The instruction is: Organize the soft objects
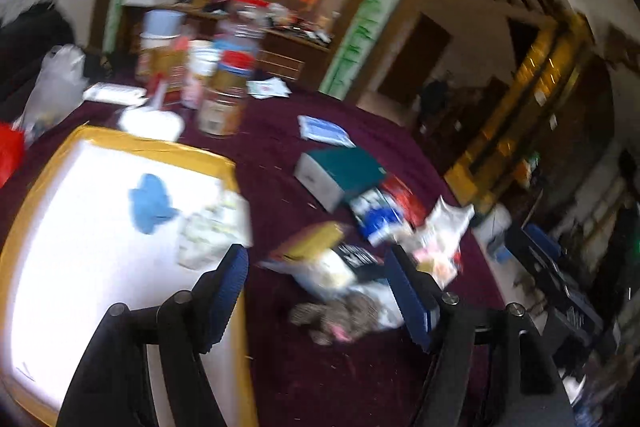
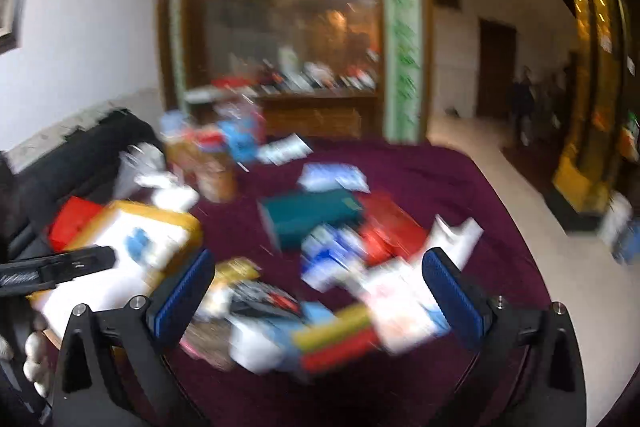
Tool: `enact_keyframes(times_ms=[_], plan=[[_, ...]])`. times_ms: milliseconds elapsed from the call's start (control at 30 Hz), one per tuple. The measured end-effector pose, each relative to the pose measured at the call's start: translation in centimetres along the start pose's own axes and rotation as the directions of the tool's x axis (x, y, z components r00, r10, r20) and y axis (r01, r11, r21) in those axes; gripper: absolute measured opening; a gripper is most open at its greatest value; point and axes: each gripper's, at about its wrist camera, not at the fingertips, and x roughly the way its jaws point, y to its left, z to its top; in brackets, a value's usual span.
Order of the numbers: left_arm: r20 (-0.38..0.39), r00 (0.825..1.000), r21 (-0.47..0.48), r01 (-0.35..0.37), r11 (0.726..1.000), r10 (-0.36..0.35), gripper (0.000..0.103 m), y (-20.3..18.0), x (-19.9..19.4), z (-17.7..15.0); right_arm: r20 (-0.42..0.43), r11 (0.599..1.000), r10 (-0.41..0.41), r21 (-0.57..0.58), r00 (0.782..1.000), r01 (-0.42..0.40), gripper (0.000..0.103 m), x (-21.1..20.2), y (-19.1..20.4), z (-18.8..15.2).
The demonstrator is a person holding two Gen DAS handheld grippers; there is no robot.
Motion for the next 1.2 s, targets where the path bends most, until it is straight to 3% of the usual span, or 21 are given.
enact_keyframes(times_ms=[33, 200, 267, 333, 433, 567, 700, 867, 1033, 1067, 1100, 1167, 1200], plan=[[-0.007, 1.000, 0.032, -0.017, 0.999, 0.017, 0.074, -1.1, 0.6, -0.7, -0.040, 0.999, -0.014, 0.033, 0.999, 0.016, 0.103, 0.4, -1.9, -0.5], [-0.048, 0.994, 0.110, -0.096, 0.989, 0.101, 0.074, -2.8, 4.0, -3.0, -0.082, 0.991, -0.073, 0.107, 0.994, 0.082, 0.103, 1.2, -7.3, -3.1], [-0.089, 0.983, 0.109, -0.147, 0.983, 0.157, 0.074, -2.2, 5.6, -3.3, -0.098, 0.986, -0.109, 0.115, 0.989, 0.120, 0.103, 2.1, -9.1, -4.1], [-0.162, 0.959, 0.077, -0.221, 0.972, 0.231, 0.074, -0.9, 7.4, -3.8, -0.111, 0.981, -0.152, 0.107, 0.982, 0.164, 0.103, 3.1, -10.4, -4.8], [-0.163, 0.953, 0.064, -0.247, 0.967, 0.254, 0.074, -0.2, 7.2, -4.2, -0.125, 0.971, -0.190, 0.120, 0.974, 0.205, 0.103, 4.0, -12.8, -5.9], [-0.161, 0.948, 0.094, -0.263, 0.960, 0.275, 0.074, -0.7, 5.9, -4.6, -0.118, 0.954, -0.167, 0.233, 0.979, 0.190, 0.103, 4.6, -15.8, -6.9], [-0.100, 0.963, 0.183, -0.230, 0.956, 0.250, 0.077, -3.7, 4.3, -4.8, -0.127, 0.944, -0.147, 0.279, 0.981, 0.177, 0.103, 5.1, -16.4, -7.5], [-0.130, 0.965, 0.262, -0.190, 0.946, 0.230, 0.078, -6.9, 7.5, -5.7, -0.109, 0.941, -0.134, 0.298, 0.985, 0.161, 0.103, 4.8, -16.5, -7.6], [-0.093, 0.968, 0.376, -0.182, 0.908, 0.233, 0.078, -10.3, 10.0, -6.2, -0.141, 0.947, -0.126, 0.277, 0.982, 0.162, 0.103, 5.6, -16.1, -7.7], [-0.082, 0.966, 0.409, -0.191, 0.892, 0.244, 0.078, -11.1, 10.5, -6.2, -0.143, 0.949, -0.127, 0.269, 0.982, 0.162, 0.103, 5.6, -16.0, -7.7], [-0.076, 0.957, 0.467, -0.212, 0.858, 0.278, 0.078, -12.0, 11.6, -6.6, -0.141, 0.953, -0.131, 0.257, 0.981, 0.164, 0.103, 5.6, -15.7, -7.6], [-0.087, 0.936, 0.530, -0.247, 0.811, 0.342, 0.047, -12.7, 13.2, -7.4, -0.136, 0.956, -0.138, 0.239, 0.981, 0.167, 0.103, 5.6, -15.4, -7.6], [-0.071, 0.936, 0.546, -0.252, 0.799, 0.344, 0.025, -12.9, 13.1, -7.5, -0.135, 0.957, -0.142, 0.233, 0.981, 0.171, 0.103, 5.5, -15.2, -7.6]])
